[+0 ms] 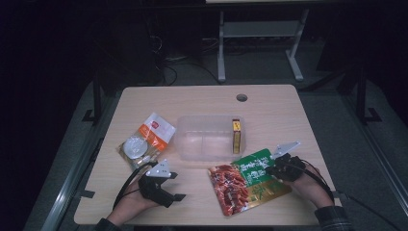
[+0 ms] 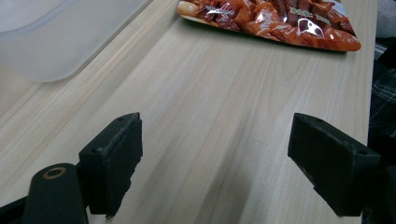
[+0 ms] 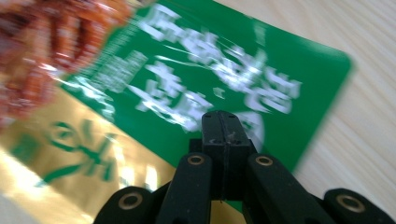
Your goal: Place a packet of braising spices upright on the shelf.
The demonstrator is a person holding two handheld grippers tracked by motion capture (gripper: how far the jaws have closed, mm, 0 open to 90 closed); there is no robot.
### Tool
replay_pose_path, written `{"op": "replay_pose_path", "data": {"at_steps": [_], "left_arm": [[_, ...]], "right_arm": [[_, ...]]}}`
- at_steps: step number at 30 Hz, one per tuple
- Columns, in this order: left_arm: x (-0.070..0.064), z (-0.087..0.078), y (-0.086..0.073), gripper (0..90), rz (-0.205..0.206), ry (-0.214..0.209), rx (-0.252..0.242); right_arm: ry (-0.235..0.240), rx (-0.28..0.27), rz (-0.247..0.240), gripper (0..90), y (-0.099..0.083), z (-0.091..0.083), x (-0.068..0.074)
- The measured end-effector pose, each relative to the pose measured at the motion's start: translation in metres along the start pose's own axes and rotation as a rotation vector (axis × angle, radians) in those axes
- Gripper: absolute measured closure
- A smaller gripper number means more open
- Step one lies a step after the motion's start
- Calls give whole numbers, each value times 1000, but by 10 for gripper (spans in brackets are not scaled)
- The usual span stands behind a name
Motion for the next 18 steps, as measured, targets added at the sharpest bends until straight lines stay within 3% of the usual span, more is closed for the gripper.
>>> {"op": "replay_pose_path", "data": {"at_steps": [4,9,12,18], "left_arm": [[0,0,0,175,1,-2,3],[0,0,0,175,-1,-2,0],[-1,1,0,175,-3,-3,0],[-2,2,0,175,-6,-5,-1]], "right_arm": [[-48,-1,32,900,-6,-5,-14],[-59,-5,52,900,-9,-6,-20],[-48,-9,61,900,-9,-7,-20],[0,-19,27,900,-6,-2,-11]]}}
Point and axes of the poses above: each handheld gripper's, and its own axes: z roughly forward along the jaws, y roughly out of its top, x roughly to its left, the point moved 7 cm from there along z, roughly forward along the jaws, and after that the axes turned 14 degrees about -x, right-handed, at the moved point
